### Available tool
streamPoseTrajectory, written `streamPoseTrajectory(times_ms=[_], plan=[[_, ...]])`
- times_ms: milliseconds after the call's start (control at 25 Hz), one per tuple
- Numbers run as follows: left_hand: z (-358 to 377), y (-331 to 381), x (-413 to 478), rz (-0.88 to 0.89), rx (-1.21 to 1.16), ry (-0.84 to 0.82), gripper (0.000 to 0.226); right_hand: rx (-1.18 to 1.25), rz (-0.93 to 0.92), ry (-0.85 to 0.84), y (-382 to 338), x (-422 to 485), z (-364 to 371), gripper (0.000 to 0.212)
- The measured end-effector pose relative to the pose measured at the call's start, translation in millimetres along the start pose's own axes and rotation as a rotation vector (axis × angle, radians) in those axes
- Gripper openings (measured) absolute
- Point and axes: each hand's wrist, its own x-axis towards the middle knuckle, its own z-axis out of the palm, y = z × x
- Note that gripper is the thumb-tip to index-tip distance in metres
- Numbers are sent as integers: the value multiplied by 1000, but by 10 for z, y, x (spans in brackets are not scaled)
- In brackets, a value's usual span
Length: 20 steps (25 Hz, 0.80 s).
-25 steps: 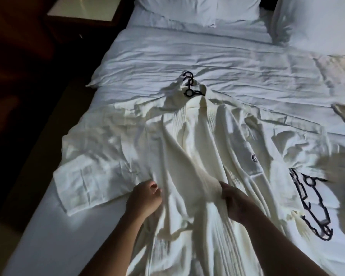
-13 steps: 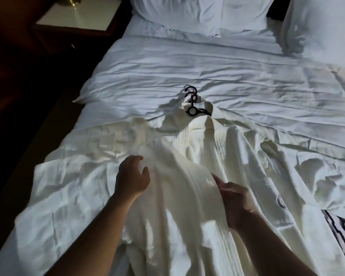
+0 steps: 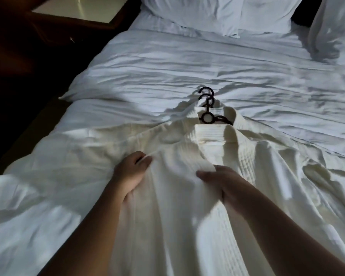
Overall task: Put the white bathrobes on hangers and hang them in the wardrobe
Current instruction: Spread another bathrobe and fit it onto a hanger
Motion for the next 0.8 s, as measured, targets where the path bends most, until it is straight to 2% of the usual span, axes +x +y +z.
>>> streamPoseTrajectory(times_ms=[80, 160, 240, 320, 400, 480, 560, 600, 640, 680, 720, 800], plan=[[21, -30, 23, -3, -15, 15, 32, -24, -105, 110, -27, 236, 3, 30], [36, -57, 38, 4, -29, 30, 31, -2, -94, 32, -106, 362, 36, 37], [48, -58, 47, 9, -43, 38, 33, -39, -54, -74, -202, 448, 88, 31], [64, -62, 70, 2, -68, 37, 35, -113, -101, 141, -321, 630, 148, 20], [64, -67, 66, -1, -74, 37, 36, -181, -187, 388, -332, 794, 199, 29], [62, -77, 53, 5, -65, 30, 36, -318, -249, 525, -263, 847, 309, 45], [62, -79, 54, 15, -68, 34, 36, -691, -389, 701, -169, 774, 475, 70], [56, -80, 57, 16, -81, 34, 35, -929, -529, 772, -133, 730, 576, 77], [50, -79, 64, 14, -89, 28, 35, -1142, -689, 765, -100, 716, 683, 75], [44, -73, 65, 18, -89, 21, 34, -1304, -788, 682, -55, 745, 777, 67], [44, -77, 67, 20, -83, 14, 34, -1403, -808, 565, -13, 784, 857, 53], [22, -68, 59, 16, -81, 9, 34, -1495, -644, 412, 52, 960, 906, 36]])
